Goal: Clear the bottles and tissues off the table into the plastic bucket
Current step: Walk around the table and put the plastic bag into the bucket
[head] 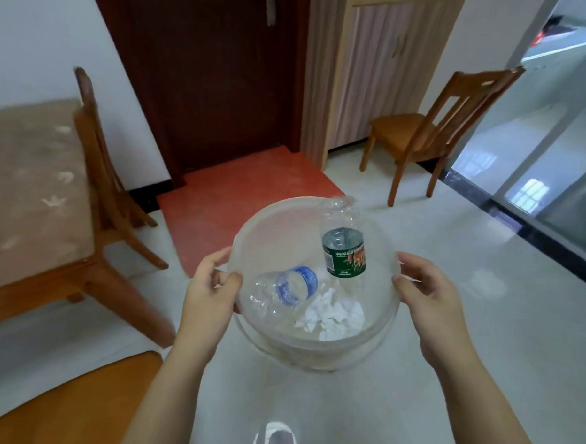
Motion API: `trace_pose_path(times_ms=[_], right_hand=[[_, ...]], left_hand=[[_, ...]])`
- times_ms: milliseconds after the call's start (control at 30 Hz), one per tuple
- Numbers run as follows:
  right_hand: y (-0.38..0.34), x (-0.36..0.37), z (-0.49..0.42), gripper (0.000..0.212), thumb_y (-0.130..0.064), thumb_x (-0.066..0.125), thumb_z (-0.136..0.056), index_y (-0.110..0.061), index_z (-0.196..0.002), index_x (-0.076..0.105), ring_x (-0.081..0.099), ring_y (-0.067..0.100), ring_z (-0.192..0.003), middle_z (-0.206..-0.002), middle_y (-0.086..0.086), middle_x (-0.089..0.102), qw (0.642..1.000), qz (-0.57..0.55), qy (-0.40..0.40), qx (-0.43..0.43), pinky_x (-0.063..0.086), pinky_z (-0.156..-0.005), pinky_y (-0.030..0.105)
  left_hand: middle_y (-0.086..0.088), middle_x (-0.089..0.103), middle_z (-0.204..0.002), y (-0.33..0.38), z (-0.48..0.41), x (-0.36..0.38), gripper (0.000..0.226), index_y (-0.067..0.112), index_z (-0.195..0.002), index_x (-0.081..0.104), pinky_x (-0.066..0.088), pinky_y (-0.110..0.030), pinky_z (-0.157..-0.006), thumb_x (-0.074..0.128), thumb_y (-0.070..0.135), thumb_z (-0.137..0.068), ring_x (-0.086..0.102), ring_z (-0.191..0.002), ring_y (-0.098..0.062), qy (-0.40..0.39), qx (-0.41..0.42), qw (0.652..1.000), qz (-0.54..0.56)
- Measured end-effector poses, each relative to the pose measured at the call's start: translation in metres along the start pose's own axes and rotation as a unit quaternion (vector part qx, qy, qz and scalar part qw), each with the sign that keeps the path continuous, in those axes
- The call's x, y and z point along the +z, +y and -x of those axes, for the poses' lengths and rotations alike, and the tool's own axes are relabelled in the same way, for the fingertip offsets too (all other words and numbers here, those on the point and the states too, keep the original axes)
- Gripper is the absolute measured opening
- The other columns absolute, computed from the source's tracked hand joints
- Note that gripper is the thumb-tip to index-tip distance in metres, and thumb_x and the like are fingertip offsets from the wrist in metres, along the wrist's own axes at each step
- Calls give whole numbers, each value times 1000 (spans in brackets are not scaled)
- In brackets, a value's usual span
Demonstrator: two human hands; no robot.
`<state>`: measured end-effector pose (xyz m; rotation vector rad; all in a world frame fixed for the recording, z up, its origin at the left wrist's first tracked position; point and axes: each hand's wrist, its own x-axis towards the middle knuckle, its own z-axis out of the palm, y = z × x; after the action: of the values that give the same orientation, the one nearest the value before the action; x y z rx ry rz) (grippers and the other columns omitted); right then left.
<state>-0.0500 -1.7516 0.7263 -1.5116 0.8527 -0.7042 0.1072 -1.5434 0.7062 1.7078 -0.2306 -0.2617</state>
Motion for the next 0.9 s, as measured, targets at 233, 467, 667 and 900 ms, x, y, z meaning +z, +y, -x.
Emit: trace_pose_path(times_ms=[233,467,667,900], right_hand=[[-7,92,-87,29,-1,55,-83,-19,-105,63,58,-4,-66,-100,-2,65,992,1,-124,-7,49,-69,22],[-18,182,-187,29,1,54,-84,-15,-105,63,60,5,-78,-100,-3,66,965,-12,-257,-45,51,-71,20],[-51,257,-272,28,1,53,-83,-17,-102,63,60,-6,-69,-81,-19,68,929,-30,-362,-69,49,-57,9],[-83,357,-304,29,1,55,-83,-14,-108,62,64,-2,-85,-100,-8,68,867,-42,-488,-90,51,-69,12]], left_hand=[[-7,61,-64,6,-62,-30,33,34,-116,57,41,-19,-36,52,14,-91,52,-42,-9,107,-52,993,1],[-34,59,-89,18,-131,-35,43,19,-130,53,53,-40,-52,52,5,-90,58,-67,-40,204,-75,976,21],[5,62,-65,42,-191,-27,38,18,-116,61,47,-23,-40,53,-4,-86,57,-53,-7,349,-33,934,64],[15,56,-53,61,-215,-57,38,33,-109,62,47,-20,-41,57,2,-87,54,-46,-3,478,3,877,43]])
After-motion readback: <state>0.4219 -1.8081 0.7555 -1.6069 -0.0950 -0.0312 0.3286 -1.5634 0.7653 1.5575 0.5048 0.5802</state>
